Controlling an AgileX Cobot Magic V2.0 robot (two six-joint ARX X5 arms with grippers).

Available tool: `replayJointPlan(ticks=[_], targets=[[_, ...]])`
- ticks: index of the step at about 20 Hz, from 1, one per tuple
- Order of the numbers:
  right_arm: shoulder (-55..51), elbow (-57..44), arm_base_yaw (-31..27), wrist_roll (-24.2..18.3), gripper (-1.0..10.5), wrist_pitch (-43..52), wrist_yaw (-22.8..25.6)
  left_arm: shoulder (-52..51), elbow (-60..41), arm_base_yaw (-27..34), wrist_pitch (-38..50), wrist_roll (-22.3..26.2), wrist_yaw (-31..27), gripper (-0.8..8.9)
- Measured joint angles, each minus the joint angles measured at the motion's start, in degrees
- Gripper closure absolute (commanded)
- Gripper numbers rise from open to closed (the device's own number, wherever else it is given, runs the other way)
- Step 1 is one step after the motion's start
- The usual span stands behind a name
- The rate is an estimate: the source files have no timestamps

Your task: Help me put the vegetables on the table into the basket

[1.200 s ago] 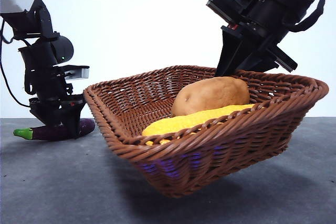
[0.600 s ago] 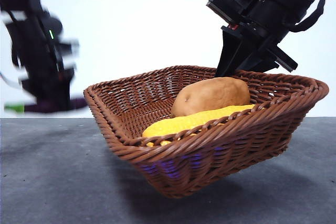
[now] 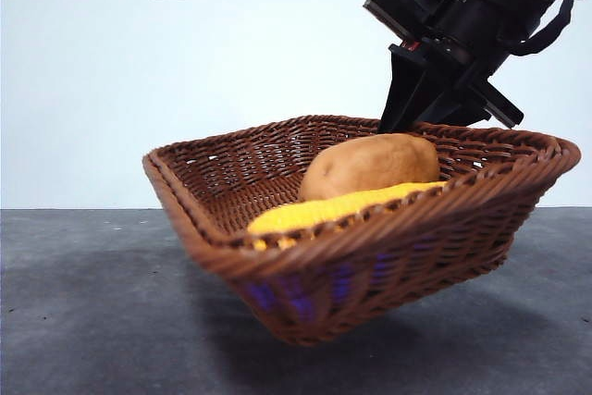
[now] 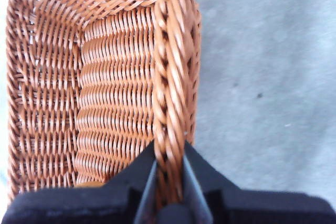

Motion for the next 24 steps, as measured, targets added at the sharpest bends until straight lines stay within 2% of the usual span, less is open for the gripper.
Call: replayJointPlan(ticks=[2, 7, 9, 13, 17, 21, 22, 23, 24], targets=[[0.0, 0.0, 0.07, 0.04, 9.6, -0.57, -1.49, 0.57, -6.12, -5.86, 0.96, -0.31, -4.28, 8.19], [0.0, 0.0, 0.04, 0.04, 9.6, -2.08, -3.3, 2.4, -20.17, -11.32, 15.04, -1.92, -5.07, 8.2], [0.0, 0.0, 0.17, 0.17, 9.6, -2.78, -6.25, 6.01, -20.39, -12.59, 17.9, -2.12, -5.09, 8.2], [0.0, 0.0, 2.56, 0.2, 9.6, -3.52, -6.67, 12.52, -20.39, -14.47, 21.64, -2.56, -5.16, 8.2], [0.0, 0.0, 3.43, 0.2, 9.6, -3.78, -5.99, 17.77, -20.39, -14.56, 20.39, -2.27, -5.64, 8.2], [0.0, 0.0, 3.76, 1.09, 9.6, -3.08, -5.55, 17.99, -20.37, -14.53, 18.03, 1.49, -7.63, 8.13], [0.0, 0.0, 3.8, 1.36, 9.6, -2.95, -5.55, 17.99, -20.37, -14.45, 17.88, 2.19, -7.63, 7.96], [0.0, 0.0, 3.8, 1.49, 9.6, -2.95, -5.57, 17.99, -20.37, -14.43, 17.79, 2.49, -7.63, 6.74], [0.0, 0.0, 3.82, 1.49, 9.6, -2.95, -5.57, 17.99, -20.37, -14.32, 17.75, 2.64, -7.63, 5.12]])
